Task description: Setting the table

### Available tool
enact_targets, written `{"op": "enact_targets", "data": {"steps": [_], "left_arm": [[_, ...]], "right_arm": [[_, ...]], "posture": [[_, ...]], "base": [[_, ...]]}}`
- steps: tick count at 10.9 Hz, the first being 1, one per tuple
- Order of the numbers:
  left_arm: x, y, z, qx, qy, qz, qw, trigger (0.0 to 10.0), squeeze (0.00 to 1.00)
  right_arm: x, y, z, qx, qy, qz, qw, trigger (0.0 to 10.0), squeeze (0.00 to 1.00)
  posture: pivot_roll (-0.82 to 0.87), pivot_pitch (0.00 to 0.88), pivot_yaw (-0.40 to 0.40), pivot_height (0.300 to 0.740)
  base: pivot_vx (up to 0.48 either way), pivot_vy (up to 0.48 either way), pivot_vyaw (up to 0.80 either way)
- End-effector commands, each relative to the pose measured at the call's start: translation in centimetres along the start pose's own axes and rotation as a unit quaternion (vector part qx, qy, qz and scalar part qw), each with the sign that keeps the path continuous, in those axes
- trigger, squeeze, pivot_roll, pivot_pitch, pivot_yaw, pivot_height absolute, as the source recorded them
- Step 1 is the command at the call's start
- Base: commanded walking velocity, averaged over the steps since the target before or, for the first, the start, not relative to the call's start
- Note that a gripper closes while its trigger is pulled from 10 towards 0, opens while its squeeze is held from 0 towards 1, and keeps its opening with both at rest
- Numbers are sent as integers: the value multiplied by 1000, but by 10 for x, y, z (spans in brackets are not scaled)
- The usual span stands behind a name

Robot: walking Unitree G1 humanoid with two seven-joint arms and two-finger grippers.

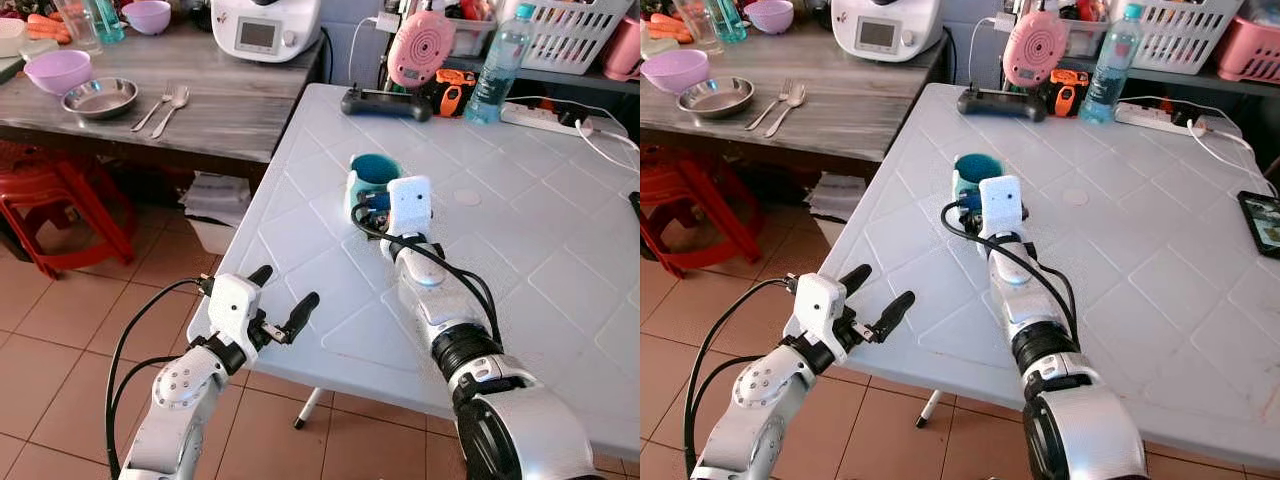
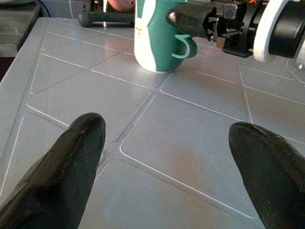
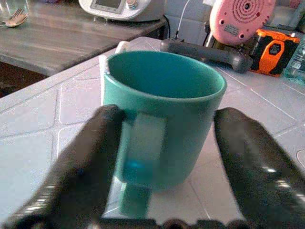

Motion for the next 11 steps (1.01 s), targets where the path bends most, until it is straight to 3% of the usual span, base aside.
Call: {"op": "enact_targets", "data": {"steps": [1,2,4,6,8,11], "left_arm": [[1,1,1,2,-5,-1,1000,10000,0],[1,1,2,2,-6,-1,1000,10000,0],[1,1,1,3,-7,-1,1000,10000,0],[2,2,1,3,-6,-1,1000,10000,0],[3,2,2,3,-8,1,1000,10000,0],[6,8,3,-8,-14,18,1000,10000,0]], "right_arm": [[0,-2,3,3,-5,-5,1000,0,0],[-1,-5,3,4,-5,-8,1000,0,0],[-2,-9,3,6,-7,-15,1000,1020,0],[-2,-9,5,6,-10,-13,1000,902,0],[-1,-7,6,6,-12,-11,1000,39,0],[-2,-8,9,5,-14,-11,1000,0,0]], "posture": [[93,106,-38,740],[91,106,-36,740],[93,105,-33,740],[92,104,-30,740],[91,103,-29,740],[86,97,-30,740]], "base": [[0,0,0],[0,0,0],[0,0,0],[0,0,0],[0,0,0],[0,0,0]]}}
Point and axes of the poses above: a point about 5 cm out from each wrist's last joint towards the gripper, its own x axis pointing out of the wrist towards the gripper, its own y axis along the axis of the wrist's last joint, z = x × y, the point moved 3 cm from there along x, pointing out of the wrist towards the gripper, and after that the axes turned 12 degrees about x, right-handed, at the moved point
